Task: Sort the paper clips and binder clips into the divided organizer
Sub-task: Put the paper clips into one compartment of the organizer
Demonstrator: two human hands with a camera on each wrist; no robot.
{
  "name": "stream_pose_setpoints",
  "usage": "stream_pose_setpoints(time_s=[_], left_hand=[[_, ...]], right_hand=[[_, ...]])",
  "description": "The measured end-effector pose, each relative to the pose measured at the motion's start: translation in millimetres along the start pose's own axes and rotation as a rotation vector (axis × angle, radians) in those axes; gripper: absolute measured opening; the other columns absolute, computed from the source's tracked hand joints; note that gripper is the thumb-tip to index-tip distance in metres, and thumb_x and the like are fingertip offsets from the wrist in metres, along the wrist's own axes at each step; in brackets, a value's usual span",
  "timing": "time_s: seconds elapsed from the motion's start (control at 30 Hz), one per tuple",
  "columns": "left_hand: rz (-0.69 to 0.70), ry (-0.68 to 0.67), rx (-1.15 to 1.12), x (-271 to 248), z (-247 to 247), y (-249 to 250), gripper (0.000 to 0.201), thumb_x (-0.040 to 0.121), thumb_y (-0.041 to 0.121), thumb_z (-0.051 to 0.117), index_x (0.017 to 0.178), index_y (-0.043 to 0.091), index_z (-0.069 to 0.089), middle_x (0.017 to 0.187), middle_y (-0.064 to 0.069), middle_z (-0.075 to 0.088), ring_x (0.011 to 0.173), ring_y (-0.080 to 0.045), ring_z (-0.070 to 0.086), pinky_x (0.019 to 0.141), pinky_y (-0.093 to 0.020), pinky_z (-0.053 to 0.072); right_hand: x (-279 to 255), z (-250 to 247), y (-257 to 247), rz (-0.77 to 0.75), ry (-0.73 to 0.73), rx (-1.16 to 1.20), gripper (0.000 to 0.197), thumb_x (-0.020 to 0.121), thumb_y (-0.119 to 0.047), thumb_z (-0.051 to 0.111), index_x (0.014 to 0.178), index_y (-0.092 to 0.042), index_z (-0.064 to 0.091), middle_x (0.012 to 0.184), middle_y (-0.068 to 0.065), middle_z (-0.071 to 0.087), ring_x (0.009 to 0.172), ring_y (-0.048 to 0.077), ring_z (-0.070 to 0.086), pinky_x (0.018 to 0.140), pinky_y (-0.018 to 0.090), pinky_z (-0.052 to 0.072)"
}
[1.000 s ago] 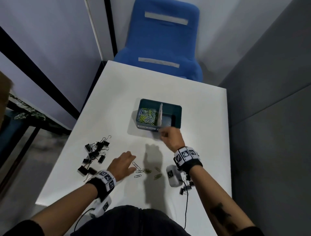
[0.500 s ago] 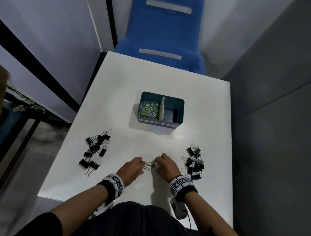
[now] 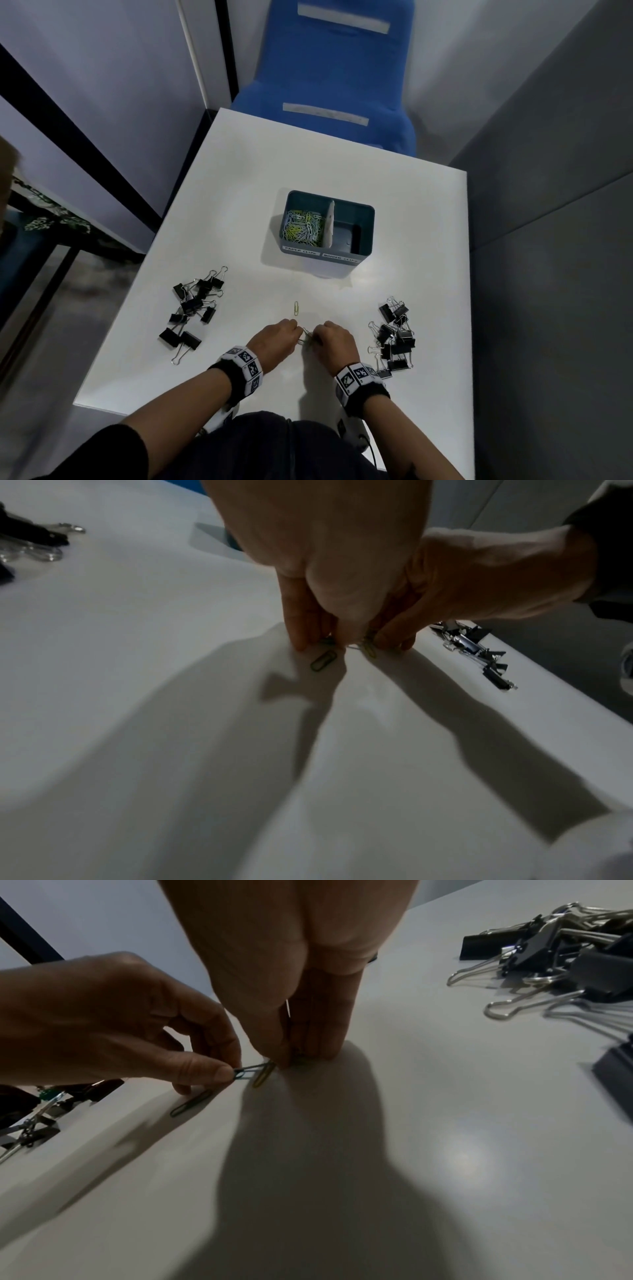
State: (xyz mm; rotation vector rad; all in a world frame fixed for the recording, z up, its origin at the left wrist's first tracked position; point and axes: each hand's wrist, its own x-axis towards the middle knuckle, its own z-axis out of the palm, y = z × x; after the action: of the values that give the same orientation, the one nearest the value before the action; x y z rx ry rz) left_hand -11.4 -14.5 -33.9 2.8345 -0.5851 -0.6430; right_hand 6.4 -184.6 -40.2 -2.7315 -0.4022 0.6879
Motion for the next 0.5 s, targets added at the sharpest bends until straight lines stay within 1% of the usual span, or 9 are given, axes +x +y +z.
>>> stream_pose_setpoints(time_s=[0.07,0.13,0.17,0.23,0.27,0.3,0.4,0.43,0.5], left_hand=[[-0.008,-0.001,-0.013,1.1,1.4,-2.3,0.034,0.047,0.014,0.086,0.062,0.017,0.056,0.062,0.001,0.051,0.044,-0.016,0.049,0.033,-0.023,0.031],[-0.024,0.022,-0.039,0.4,4.2,-3.7,0.029,0.054,0.012,0.083,0.064,0.015,0.055,0.065,-0.001,0.053,0.049,-0.02,0.053,0.036,-0.025,0.035],[-0.032,0.036,-0.091,0.4,2.1,-2.9,0.023,0.063,0.011,0.078,0.068,0.013,0.056,0.069,-0.004,0.055,0.055,-0.024,0.056,0.04,-0.028,0.039],[-0.075,0.069,-0.208,4.0,-10.2,-3.5,0.007,0.08,0.011,0.063,0.079,0.009,0.058,0.082,-0.01,0.058,0.072,-0.031,0.06,0.056,-0.036,0.046],[-0.08,0.11,-0.263,6.7,-18.5,-4.2,0.005,0.084,0.013,0.059,0.083,0.009,0.058,0.085,-0.01,0.059,0.076,-0.031,0.059,0.061,-0.038,0.047],[-0.071,0.162,-0.32,10.2,-30.1,-5.0,0.004,0.085,0.014,0.058,0.083,0.01,0.058,0.085,-0.008,0.059,0.075,-0.029,0.058,0.063,-0.038,0.048],[-0.078,0.318,-0.409,28.2,-78.3,-8.1,0.008,0.088,0.015,0.058,0.081,0.014,0.056,0.085,0.0,0.057,0.074,-0.019,0.055,0.067,-0.034,0.05],[-0.096,0.372,-0.414,37.2,-94.8,-10.7,0.009,0.09,0.014,0.058,0.081,0.014,0.056,0.086,0.002,0.057,0.075,-0.016,0.056,0.068,-0.031,0.051],[-0.148,0.485,-0.431,56.4,-125.1,-19.0,0.008,0.091,0.013,0.059,0.083,0.012,0.059,0.086,0.002,0.059,0.075,-0.015,0.057,0.069,-0.028,0.053]], right_hand=[[-0.8,-1.6,2.5,0.026,0.007,0.004,0.013,0.087,-0.022,0.057,0.085,-0.011,0.064,0.085,0.009,0.063,0.077,0.034,0.06,0.061,0.034,0.038],[-1.5,-4.2,5.6,0.049,0.006,0.021,0.009,0.085,-0.018,0.056,0.083,-0.012,0.063,0.085,0.009,0.064,0.077,0.034,0.06,0.061,0.034,0.038],[-2.1,-5.4,7.5,0.062,0.002,0.033,0.007,0.083,-0.015,0.056,0.083,-0.012,0.063,0.085,0.009,0.064,0.078,0.034,0.06,0.062,0.034,0.04],[-3.8,-7.4,11.3,0.099,0.004,0.087,0.01,0.081,-0.011,0.056,0.084,-0.014,0.066,0.085,0.008,0.067,0.08,0.032,0.062,0.065,0.035,0.044],[-4.8,-8.5,13.3,0.121,0.012,0.123,0.013,0.081,-0.012,0.057,0.085,-0.015,0.069,0.086,0.007,0.069,0.081,0.031,0.063,0.067,0.033,0.046],[-6.1,-9.9,15.1,0.143,0.024,0.172,0.013,0.081,-0.015,0.059,0.086,-0.016,0.072,0.086,0.006,0.072,0.081,0.028,0.065,0.068,0.03,0.047],[-7.2,-16.4,19.1,0.184,0.025,0.303,0.012,0.08,-0.018,0.067,0.088,-0.017,0.076,0.088,0.004,0.075,0.083,0.02,0.067,0.068,0.017,0.041],[-6.4,-19.5,19.1,0.183,0.011,0.314,0.011,0.08,-0.02,0.069,0.088,-0.018,0.076,0.088,0.003,0.075,0.084,0.019,0.067,0.068,0.016,0.04],[-4.1,-30.0,15.1,0.168,0.006,0.322,0.011,0.079,-0.027,0.072,0.086,-0.02,0.076,0.085,0.001,0.075,0.081,0.016,0.066,0.071,0.019,0.045]])
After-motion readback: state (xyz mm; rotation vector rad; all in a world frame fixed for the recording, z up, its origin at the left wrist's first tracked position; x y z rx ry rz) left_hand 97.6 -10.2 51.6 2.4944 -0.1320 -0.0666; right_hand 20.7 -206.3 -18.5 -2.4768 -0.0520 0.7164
